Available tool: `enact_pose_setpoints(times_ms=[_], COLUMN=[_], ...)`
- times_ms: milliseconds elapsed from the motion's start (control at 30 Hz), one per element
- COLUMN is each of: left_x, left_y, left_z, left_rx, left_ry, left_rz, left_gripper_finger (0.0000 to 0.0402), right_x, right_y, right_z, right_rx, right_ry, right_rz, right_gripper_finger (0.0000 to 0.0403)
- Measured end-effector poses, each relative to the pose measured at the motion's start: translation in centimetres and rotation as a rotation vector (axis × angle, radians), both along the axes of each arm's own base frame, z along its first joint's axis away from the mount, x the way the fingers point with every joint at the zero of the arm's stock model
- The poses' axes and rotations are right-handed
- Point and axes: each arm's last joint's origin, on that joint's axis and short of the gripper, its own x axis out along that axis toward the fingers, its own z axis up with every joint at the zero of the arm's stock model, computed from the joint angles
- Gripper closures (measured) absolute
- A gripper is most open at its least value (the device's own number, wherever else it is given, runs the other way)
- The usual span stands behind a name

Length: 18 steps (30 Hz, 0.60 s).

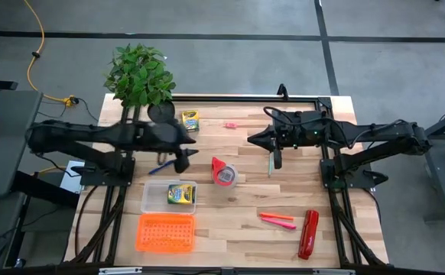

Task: Pack school essentials
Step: Put the yellow crayon box into the orange supply box

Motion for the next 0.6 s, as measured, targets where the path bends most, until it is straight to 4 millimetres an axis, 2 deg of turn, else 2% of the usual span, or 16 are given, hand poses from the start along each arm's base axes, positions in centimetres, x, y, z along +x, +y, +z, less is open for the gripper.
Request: enact_pose_setpoints(times_ms=[167, 333, 500, 600], left_x=[2.8, 4.3, 4.6, 4.9], left_y=[1.6, 3.0, 4.8, 6.2], left_z=[-4.5, -8.3, -10.2, -9.9], left_rx=[0.054, 0.166, 0.179, 0.151], left_ry=[0.268, 0.456, 0.531, 0.578], left_rz=[0.009, 0.072, 0.142, 0.155], left_gripper_finger=[0.0195, 0.019, 0.019, 0.019], right_x=[0.0, -0.1, -0.1, -0.1], right_y=[0.0, 0.0, 0.0, 0.0], right_z=[-0.1, -0.3, -0.3, -0.3], right_rx=[-0.002, -0.003, -0.003, -0.001], right_ry=[0.011, 0.032, 0.034, 0.033], right_rz=[0.0, -0.001, -0.003, -0.004], right_gripper_finger=[0.0401, 0.0402, 0.0402, 0.0402])
